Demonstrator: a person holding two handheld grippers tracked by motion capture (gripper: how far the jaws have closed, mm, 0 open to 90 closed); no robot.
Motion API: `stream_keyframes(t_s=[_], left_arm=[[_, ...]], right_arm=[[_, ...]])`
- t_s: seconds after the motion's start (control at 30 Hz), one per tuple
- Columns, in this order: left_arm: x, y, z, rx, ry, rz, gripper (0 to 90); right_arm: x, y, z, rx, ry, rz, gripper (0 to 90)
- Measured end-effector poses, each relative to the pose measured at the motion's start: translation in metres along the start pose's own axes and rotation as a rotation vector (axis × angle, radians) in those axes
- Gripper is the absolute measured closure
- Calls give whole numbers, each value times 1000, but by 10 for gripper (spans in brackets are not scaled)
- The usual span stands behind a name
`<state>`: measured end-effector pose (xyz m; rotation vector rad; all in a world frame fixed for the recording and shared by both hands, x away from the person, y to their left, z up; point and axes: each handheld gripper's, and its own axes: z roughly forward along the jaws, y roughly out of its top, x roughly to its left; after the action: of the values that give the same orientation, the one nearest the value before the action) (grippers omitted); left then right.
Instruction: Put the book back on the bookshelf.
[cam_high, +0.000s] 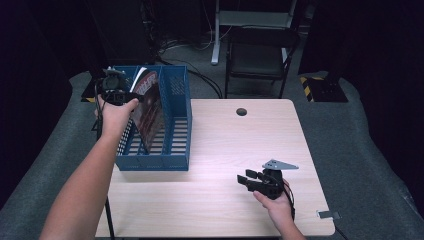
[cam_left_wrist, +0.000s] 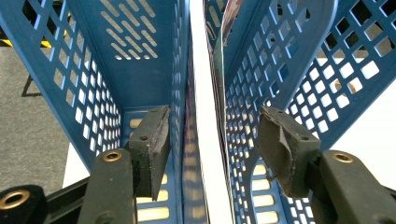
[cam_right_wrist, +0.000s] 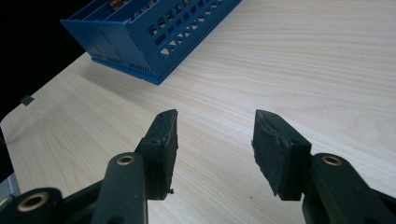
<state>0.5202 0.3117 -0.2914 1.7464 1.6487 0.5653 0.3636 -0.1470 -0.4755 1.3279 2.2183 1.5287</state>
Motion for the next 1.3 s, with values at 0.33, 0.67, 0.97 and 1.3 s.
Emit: stream_keyframes(t_s=[0.33, 0.67, 0.97, 1.3], left_arm=[[0, 2, -6, -10, -23, -1, 442], [3, 6, -17, -21, -35, 9, 440], [5, 11, -32, -43, -56, 11, 440], [6, 14, -45, -41, -64, 36, 447]], right_arm=[[0, -1, 1, 5, -3, 8, 498], [-2, -1, 1, 8, -2, 7, 497], [-1, -1, 1, 12, -1, 11, 496], [-1, -1, 0, 9, -4, 9, 496]])
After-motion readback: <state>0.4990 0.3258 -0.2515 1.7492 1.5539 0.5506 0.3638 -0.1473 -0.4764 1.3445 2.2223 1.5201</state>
